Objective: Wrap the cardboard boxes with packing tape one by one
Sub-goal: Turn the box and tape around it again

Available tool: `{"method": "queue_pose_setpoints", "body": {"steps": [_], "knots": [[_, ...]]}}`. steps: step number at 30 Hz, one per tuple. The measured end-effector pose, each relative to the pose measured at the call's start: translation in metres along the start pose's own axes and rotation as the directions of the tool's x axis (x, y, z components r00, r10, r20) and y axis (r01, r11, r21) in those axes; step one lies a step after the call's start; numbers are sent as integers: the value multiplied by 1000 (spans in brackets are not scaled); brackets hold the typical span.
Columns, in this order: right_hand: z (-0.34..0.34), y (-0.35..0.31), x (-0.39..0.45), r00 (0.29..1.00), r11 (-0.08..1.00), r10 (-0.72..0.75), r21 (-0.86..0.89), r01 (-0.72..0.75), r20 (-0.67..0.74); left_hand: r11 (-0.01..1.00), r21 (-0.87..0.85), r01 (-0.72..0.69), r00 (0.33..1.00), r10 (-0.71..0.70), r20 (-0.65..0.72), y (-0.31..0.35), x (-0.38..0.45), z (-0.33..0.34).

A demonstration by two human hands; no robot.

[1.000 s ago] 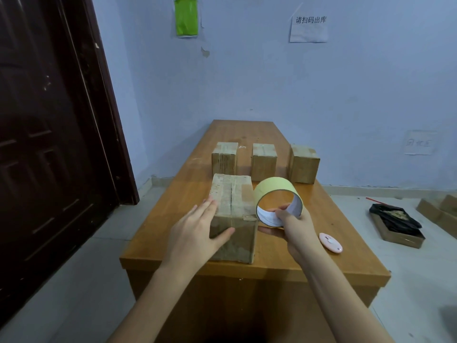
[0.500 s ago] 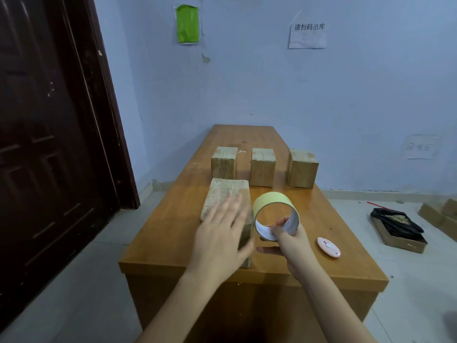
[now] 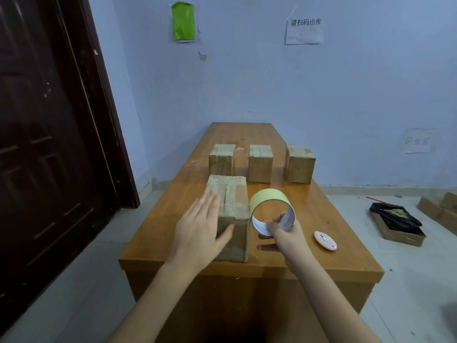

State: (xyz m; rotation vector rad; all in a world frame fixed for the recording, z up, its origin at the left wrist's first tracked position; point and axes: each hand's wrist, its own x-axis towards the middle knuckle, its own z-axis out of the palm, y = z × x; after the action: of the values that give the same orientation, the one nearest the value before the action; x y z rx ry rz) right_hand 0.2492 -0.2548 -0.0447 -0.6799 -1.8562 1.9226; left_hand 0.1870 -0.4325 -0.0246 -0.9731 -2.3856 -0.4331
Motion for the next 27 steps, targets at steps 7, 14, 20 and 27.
{"method": "queue_pose_setpoints", "body": {"steps": [7,14,20,27], "knots": [[0,4,1,1000,1000,5,8,-5,21,988,153,-7,999,0,43,1,4,-2],[-1,3,3,1000,1000,15,-16,-15,-17,969,136,-207,974,192,117,22,15,7],[4,15,-4,999,979,45,200,-49,21,981,63,-182,983,179,52,22,13,10],[10,0,-7,991,994,7,111,-21,130,994,-64,-85,992,78,-98,29,12,-1]]}}
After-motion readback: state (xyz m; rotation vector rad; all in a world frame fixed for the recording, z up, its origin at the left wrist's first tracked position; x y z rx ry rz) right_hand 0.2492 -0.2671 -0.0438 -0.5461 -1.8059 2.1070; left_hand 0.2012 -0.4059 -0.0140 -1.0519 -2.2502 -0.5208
